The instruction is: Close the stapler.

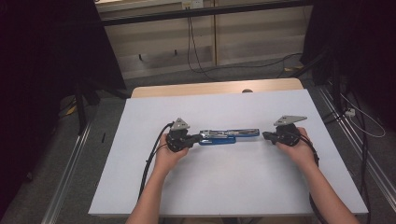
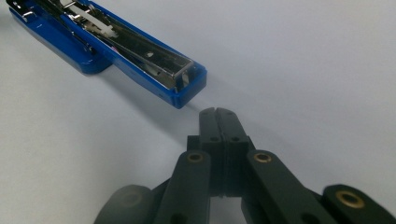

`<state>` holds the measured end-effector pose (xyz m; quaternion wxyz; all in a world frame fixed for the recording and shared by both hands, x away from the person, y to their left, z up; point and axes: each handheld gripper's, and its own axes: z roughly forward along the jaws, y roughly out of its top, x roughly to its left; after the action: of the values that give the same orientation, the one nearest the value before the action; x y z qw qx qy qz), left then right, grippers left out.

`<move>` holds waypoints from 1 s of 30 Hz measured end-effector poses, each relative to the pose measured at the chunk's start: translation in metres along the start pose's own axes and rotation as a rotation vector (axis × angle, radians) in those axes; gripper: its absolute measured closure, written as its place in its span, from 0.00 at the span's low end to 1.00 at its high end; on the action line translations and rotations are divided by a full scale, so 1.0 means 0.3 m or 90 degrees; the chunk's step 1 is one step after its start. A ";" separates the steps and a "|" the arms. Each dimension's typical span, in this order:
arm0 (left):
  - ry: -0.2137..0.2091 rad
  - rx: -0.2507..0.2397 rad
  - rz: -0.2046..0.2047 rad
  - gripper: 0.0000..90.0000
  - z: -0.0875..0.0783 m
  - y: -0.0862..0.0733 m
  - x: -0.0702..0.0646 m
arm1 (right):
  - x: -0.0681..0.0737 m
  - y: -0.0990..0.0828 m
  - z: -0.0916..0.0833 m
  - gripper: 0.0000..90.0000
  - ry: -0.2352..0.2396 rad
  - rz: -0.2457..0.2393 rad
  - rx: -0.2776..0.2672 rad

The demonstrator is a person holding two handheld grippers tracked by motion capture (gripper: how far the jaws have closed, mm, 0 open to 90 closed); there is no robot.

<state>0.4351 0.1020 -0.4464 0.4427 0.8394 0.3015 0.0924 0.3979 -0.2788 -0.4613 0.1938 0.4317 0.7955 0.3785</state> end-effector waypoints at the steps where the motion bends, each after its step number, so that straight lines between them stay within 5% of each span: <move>1: 0.002 0.001 -0.002 1.00 0.005 -0.002 -0.003 | 0.001 0.000 0.001 1.00 0.001 0.000 0.000; 30: 0.012 -0.006 0.008 1.00 0.038 -0.020 0.006 | 0.015 0.010 0.010 1.00 0.022 -0.009 0.005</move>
<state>0.4389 0.0979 -0.4580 0.4432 0.8382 0.3001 0.1046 0.3990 -0.2729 -0.4609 0.1811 0.4201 0.8033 0.3813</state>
